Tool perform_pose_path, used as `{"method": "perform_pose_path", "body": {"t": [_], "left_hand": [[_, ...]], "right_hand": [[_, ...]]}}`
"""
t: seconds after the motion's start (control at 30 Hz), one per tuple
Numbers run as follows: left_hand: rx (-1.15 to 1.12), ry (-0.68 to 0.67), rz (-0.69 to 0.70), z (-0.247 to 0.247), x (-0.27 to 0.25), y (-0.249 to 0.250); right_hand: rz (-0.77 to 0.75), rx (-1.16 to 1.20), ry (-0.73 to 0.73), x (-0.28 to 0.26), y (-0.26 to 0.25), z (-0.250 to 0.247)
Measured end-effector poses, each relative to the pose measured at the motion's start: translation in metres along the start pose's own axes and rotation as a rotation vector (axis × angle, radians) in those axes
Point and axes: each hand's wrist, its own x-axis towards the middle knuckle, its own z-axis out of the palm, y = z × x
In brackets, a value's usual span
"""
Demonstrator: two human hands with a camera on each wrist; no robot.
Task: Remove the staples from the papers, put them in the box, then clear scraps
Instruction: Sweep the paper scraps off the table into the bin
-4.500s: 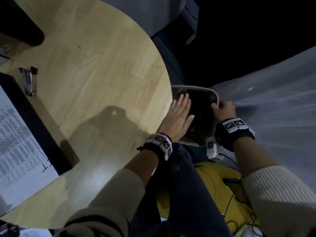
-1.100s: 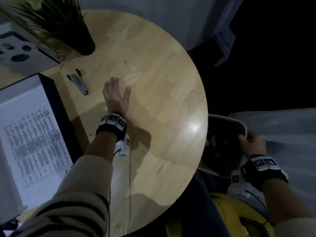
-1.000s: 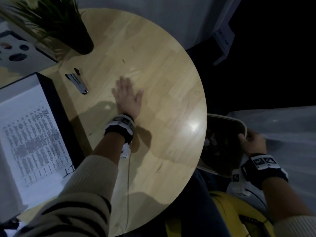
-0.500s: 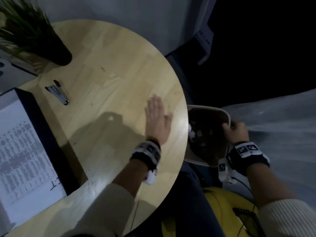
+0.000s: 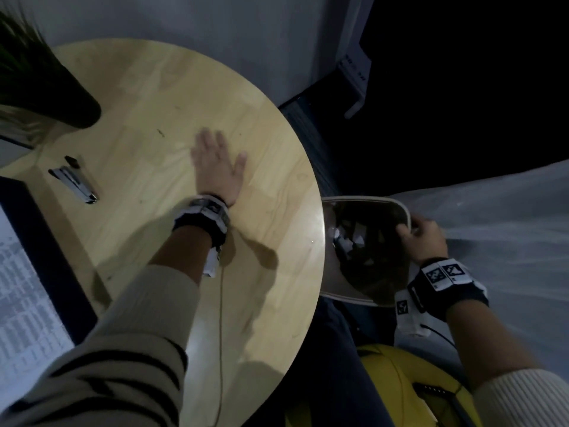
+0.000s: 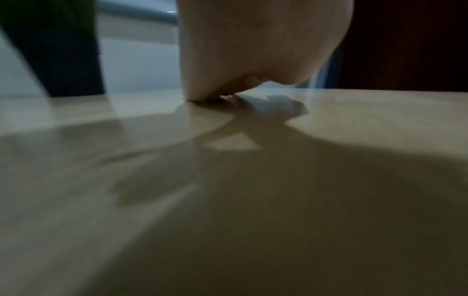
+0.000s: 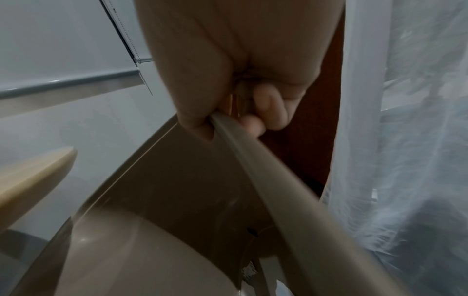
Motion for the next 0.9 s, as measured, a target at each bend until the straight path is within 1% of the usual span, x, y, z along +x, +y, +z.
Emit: {"method": "perform_pose_path", "body": {"t": [0.03, 0.13, 0.27, 0.33, 0.37, 0.4, 0.43, 0.47, 0.5, 0.53, 0.57, 0.6, 0.63, 0.7, 0.73, 0.83, 0.87, 0.9], "left_hand": [[0.027, -0.018, 0.066, 0.005, -0.004, 0.010], [0.095, -0.087, 0.204, 0.019, -0.029, 0.043], [0.117, -0.196, 0.394, 0.047, -0.094, 0.078], [0.027, -0.248, 0.454, 0.055, -0.121, 0.089], [-0.086, -0.272, 0.477, 0.056, -0.131, 0.092], [-0.224, -0.271, 0.472, 0.053, -0.137, 0.092], [-0.342, -0.213, 0.431, 0.048, -0.142, 0.089], [-0.413, -0.110, 0.358, 0.046, -0.146, 0.082], [-0.450, 0.007, 0.259, 0.045, -0.149, 0.074], [-0.467, 0.091, 0.152, 0.045, -0.151, 0.065], [-0.454, 0.119, 0.070, 0.047, -0.154, 0.058], [-0.402, 0.094, 0.034, 0.051, -0.156, 0.054], [-0.310, 0.037, 0.038, 0.055, -0.159, 0.054], [-0.138, -0.074, 0.118, 0.068, -0.165, 0.068], [-0.091, -0.112, 0.157, 0.072, -0.170, 0.079], [-0.020, -0.143, 0.211, 0.083, -0.189, 0.114], [-0.025, -0.162, 0.252, 0.086, -0.193, 0.125], [-0.045, -0.195, 0.325, 0.087, -0.197, 0.135]], "right_hand": [[-0.001, -0.002, -0.002, -0.001, 0.000, 0.000], [-0.014, -0.015, 0.004, -0.004, -0.004, 0.001], [-0.004, -0.003, -0.003, -0.012, -0.009, 0.002], [-0.003, 0.001, -0.001, -0.017, -0.011, 0.003], [-0.011, -0.002, 0.006, -0.019, -0.010, 0.003], [-0.017, -0.007, 0.015, -0.020, -0.009, 0.003], [-0.022, -0.010, 0.023, -0.021, -0.008, 0.003], [-0.020, -0.008, 0.027, -0.022, -0.008, 0.003], [-0.019, -0.004, 0.031, -0.023, -0.006, 0.003], [-0.017, -0.003, 0.033, -0.023, -0.005, 0.003], [-0.013, -0.003, 0.032, -0.024, -0.004, 0.003], [-0.004, -0.001, 0.030, -0.025, -0.003, 0.004], [0.002, 0.005, 0.032, -0.026, -0.002, 0.004], [0.005, 0.009, 0.036, -0.027, -0.002, 0.005], [0.004, 0.008, 0.037, -0.028, -0.002, 0.005], [0.004, 0.014, 0.045, -0.030, -0.002, 0.003], [0.008, 0.020, 0.045, -0.031, -0.002, 0.002], [0.012, 0.029, 0.043, -0.031, -0.002, 0.001]]}}
